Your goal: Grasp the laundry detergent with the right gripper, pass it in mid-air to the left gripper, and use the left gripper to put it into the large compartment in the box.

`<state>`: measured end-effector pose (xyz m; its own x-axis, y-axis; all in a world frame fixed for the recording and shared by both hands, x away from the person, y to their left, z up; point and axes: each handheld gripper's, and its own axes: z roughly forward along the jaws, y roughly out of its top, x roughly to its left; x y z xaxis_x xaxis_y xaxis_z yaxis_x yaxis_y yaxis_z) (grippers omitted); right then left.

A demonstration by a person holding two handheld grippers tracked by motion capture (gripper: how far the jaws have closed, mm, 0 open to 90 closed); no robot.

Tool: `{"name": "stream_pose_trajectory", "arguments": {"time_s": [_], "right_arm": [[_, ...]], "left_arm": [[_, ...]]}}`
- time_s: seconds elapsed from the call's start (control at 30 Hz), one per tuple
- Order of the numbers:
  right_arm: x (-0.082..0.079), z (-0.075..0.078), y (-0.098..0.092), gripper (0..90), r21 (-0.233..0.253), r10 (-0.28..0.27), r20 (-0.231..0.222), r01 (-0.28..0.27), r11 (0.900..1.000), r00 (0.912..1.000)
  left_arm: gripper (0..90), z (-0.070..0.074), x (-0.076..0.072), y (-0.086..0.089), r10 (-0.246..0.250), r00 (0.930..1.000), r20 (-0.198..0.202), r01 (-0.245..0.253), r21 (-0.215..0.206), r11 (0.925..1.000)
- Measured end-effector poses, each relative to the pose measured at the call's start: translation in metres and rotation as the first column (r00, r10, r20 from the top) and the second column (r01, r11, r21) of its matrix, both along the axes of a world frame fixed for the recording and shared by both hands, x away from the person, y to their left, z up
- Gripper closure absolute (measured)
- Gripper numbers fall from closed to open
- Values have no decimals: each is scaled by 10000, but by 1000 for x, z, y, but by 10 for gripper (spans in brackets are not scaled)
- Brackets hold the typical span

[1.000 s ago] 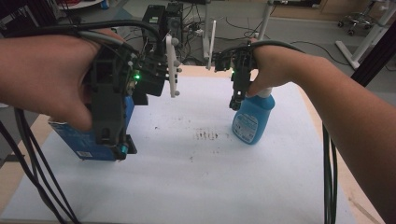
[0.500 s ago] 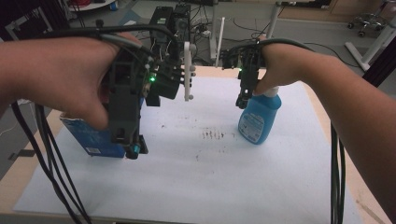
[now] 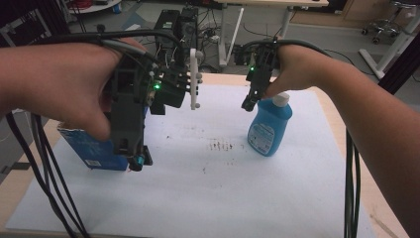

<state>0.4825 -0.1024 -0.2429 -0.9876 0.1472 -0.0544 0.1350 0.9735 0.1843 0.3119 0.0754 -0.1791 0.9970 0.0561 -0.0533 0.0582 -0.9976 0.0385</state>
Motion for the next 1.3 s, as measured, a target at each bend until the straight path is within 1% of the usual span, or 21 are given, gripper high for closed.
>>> {"name": "stream_pose_trajectory", "arguments": {"time_s": [0.1,0.2,0.23,0.27,0.33,0.37,0.4,0.47,0.5,0.53,0.57,0.6,0.63,0.67,0.73,0.87,0.9,0.93,0.97,1.03,1.3], "right_arm": [[4,6,-2,33,528,-385,176,376,9979,9991],[11,13,-6,33,1428,-1014,508,932,9853,9935],[15,18,-10,33,2130,-1582,735,1395,9670,9847],[15,18,-10,33,2130,-1582,735,1395,9670,9847],[20,22,-17,33,2791,-2120,787,1826,9427,9741],[25,25,-26,33,3381,-2720,802,2305,9124,9590],[25,25,-26,33,3381,-2720,802,2305,9124,9590],[29,28,-37,33,3850,-3344,678,2845,8780,9400],[33,29,-51,33,4211,-3828,618,3237,8473,9217],[34,29,-58,33,4393,-4071,579,3429,8303,9116],[35,29,-65,32,4541,-4234,555,3548,8173,9043],[35,29,-65,32,4541,-4234,555,3548,8173,9043],[36,28,-79,32,4820,-4572,430,3824,7883,8883],[36,28,-79,32,4820,-4572,430,3824,7883,8883],[34,26,-99,32,5078,-5035,510,4118,7567,8625],[27,26,-118,32,5493,-5290,379,4245,7197,8478],[23,25,-124,32,5684,-5353,249,4285,7023,8443],[17,22,-136,32,5978,-5554,64,4421,6688,8316],[17,22,-136,32,5978,-5554,64,4421,6688,8316],[4,18,-153,32,6320,-5677,-25,4413,6371,8232],[-40,2,-185,32,6932,-5912,191,4154,5890,8063]], "left_arm": [[17,0,-1,0,63,10000,28,-63,23,10000],[17,1,-1,0,43,9999,114,-43,-28,10000],[17,2,0,0,45,9999,147,-44,-98,9999],[17,2,0,0,45,9999,147,-44,-98,9999],[17,1,1,-1,41,9999,162,-40,-79,10000],[17,0,1,-1,41,9999,149,-40,-55,10000],[17,0,2,-1,42,9999,127,-42,-32,10000],[17,-2,3,-1,67,9999,92,-67,-47,10000],[17,-3,4,-1,97,9999,59,-96,-33,9999],[17,-5,5,-1,65,10000,47,-65,-1,10000],[17,-8,6,-2,96,10000,8,-96,71,9999],[17,-8,6,-2,96,10000,8,-96,71,9999],[17,-9,7,-2,89,10000,10,-90,110,9999],[17,-10,7,-3,89,10000,0,-89,135,9999],[17,-10,7,-4,109,9999,-5,-109,113,9999],[17,-9,7,-6,83,10000,-2,-83,117,9999],[17,-9,6,-7,54,10000,28,-54,169,9998],[17,-9,5,-8,30,10000,49,-30,183,9998],[17,-9,5,-8,30,10000,49,-30,183,9998],[17,-9,3,-9,49,10000,53,-50,177,9998],[17,-11,-4,-11,46,10000,64,-48,256,9997]]}}
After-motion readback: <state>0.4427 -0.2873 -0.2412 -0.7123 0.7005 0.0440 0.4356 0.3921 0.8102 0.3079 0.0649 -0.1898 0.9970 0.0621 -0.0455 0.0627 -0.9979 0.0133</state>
